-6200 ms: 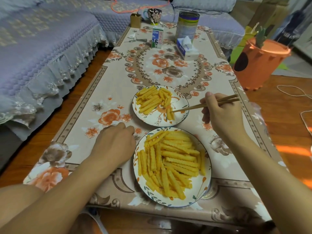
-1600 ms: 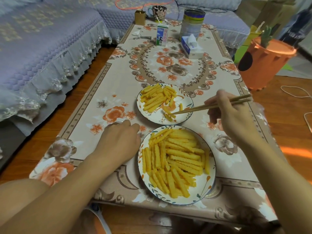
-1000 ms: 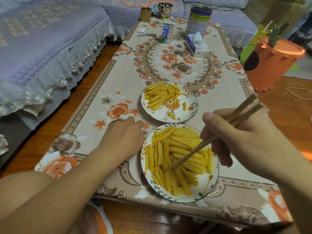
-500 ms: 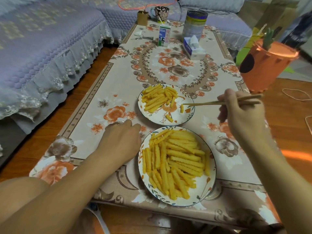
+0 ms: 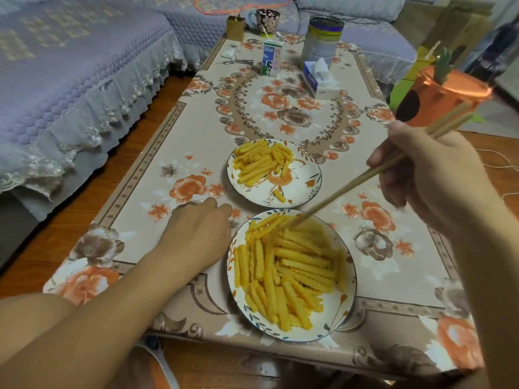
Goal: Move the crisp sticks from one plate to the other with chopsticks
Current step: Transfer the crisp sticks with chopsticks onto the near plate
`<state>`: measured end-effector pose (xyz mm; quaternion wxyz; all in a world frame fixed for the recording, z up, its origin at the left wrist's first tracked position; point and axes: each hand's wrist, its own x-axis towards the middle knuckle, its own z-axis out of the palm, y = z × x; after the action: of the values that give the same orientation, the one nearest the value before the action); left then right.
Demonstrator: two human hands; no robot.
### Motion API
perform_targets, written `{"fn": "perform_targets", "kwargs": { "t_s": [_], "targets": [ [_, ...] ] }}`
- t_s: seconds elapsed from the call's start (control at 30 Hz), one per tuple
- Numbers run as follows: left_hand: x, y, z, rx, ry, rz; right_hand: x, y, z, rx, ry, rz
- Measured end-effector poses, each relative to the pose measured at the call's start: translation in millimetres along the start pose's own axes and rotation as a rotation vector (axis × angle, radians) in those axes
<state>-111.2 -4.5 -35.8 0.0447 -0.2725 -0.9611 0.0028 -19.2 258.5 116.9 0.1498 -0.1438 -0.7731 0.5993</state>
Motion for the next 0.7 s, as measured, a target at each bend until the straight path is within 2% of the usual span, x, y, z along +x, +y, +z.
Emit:
{"fn": "perform_targets", "kwargs": {
  "t_s": [0.17,0.33,0.43,0.57,0.63,0.7],
  "targets": [
    [-0.5,-1.8,4.4,-0.014,0.022,-0.003,-16.3,-7.6,7.9,-0.222,-0.285,-0.051],
    [-1.8,-2.3,6.5,-0.041,0.057,0.010,-22.6,-10.7,13.6,-0.298,-0.350,-0.081],
    [-1.8,-2.6,6.4,-0.050,0.076,0.007,-19.7,-16.6,5.9,-0.262,-0.244,-0.094],
    [-2.2,-3.3,7.8,-0.025,0.067,0.009,-3.6,3.9,6.1,-0.100,0.062,-0.091],
    [-2.1,-3.5,9.3,-0.012,0.058,0.015,4.9,24.2,15.2,-0.135,0.171,-0.086],
    [-1.5,-3.8,9.9,-0.011,0.055,0.020,8.8,42.9,27.5,-0.202,0.187,-0.086]
  ]
}}
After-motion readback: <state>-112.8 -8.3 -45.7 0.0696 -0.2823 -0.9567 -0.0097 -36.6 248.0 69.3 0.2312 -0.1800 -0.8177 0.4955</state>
